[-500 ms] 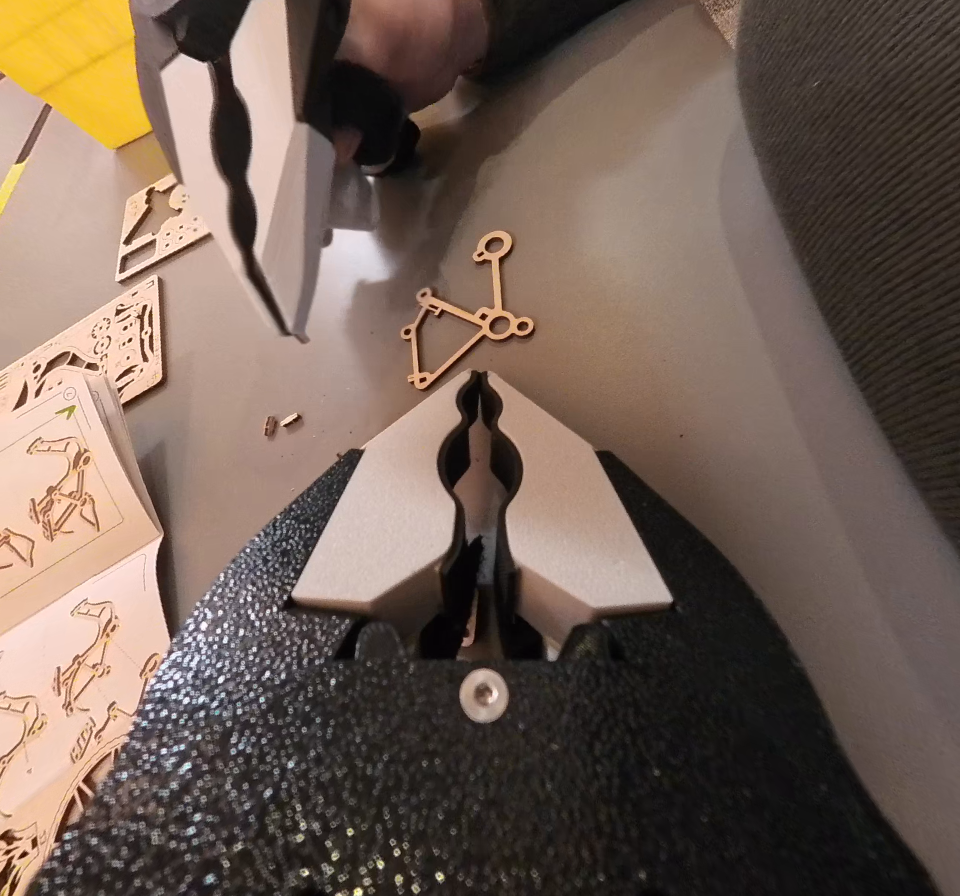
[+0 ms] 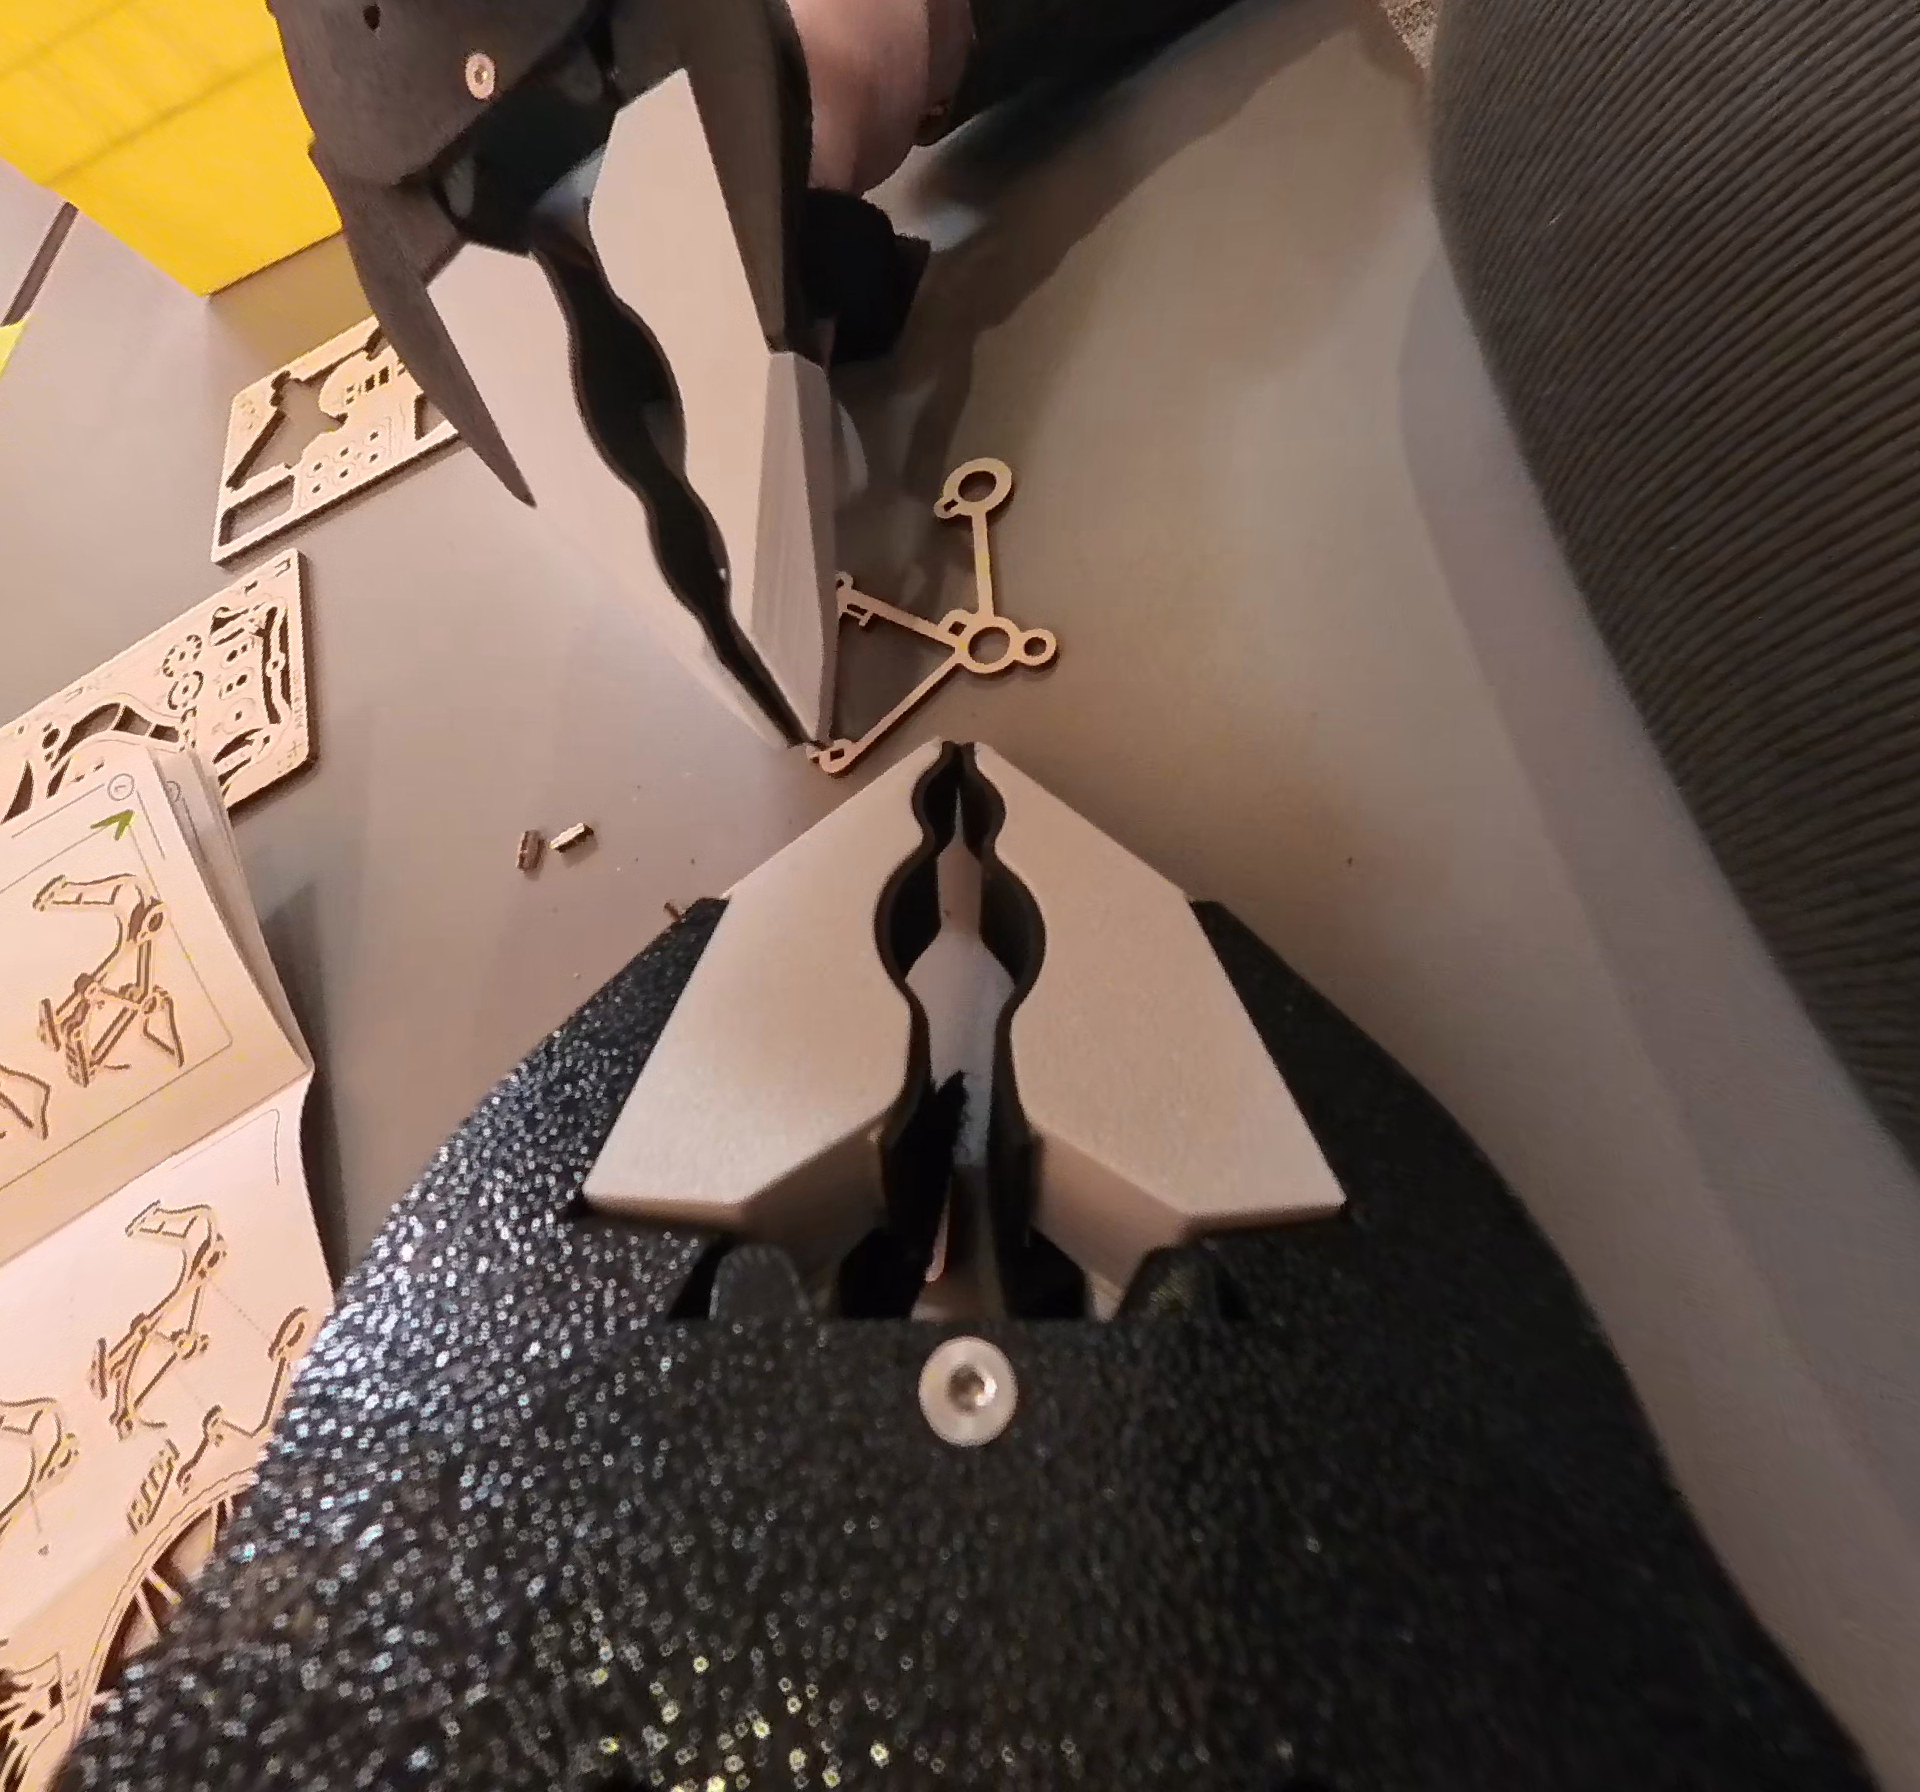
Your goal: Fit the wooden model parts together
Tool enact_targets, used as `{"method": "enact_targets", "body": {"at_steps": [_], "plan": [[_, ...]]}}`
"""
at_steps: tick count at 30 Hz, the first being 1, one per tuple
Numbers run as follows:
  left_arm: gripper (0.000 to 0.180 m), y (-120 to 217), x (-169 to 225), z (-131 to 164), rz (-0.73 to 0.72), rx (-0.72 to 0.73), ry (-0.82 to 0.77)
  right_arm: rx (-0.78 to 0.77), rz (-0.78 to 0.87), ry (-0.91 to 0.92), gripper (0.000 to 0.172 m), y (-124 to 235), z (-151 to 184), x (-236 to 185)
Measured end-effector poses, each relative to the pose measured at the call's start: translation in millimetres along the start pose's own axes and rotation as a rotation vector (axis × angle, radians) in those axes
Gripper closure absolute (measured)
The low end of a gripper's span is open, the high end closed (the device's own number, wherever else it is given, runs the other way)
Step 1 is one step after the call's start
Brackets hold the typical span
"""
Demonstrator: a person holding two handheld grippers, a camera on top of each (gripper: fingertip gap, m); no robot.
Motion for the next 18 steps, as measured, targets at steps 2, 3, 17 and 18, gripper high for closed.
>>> {"method": "enact_targets", "body": {"at_steps": [2, 3, 17, 18], "plan": [[0.18, 0.3, 0.0, 0.1, 0.001, 0.0, 0.001, -0.008, -0.004, -0.002, 0.171, -0.5, 0.6, -0.3], [0.18, 0.4, 0.1, 0.2, 0.002, 0.0, 0.001, -0.011, -0.006, -0.002, 0.17, -1.1, 0.6, -0.3], [0.18, 0.5, 0.1, 0.2, 0.002, 0.0, -0.001, -0.037, 0.013, 0.03, 0.17, -2.6, 3.4, -0.4], [0.18, 0.6, 0.1, 0.3, 0.002, 0.001, -0.001, -0.036, 0.013, 0.035, 0.17, -2.7, 3.7, -0.7]]}}
Point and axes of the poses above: each gripper's, where its closed fingertips meet, y back along the fingers, z out of its underside, x = y × z across the jaws, the point moved 9 cm from there along y, back along the fingers, and after that the axes turned 6 degrees about z, right-handed, at the moved point
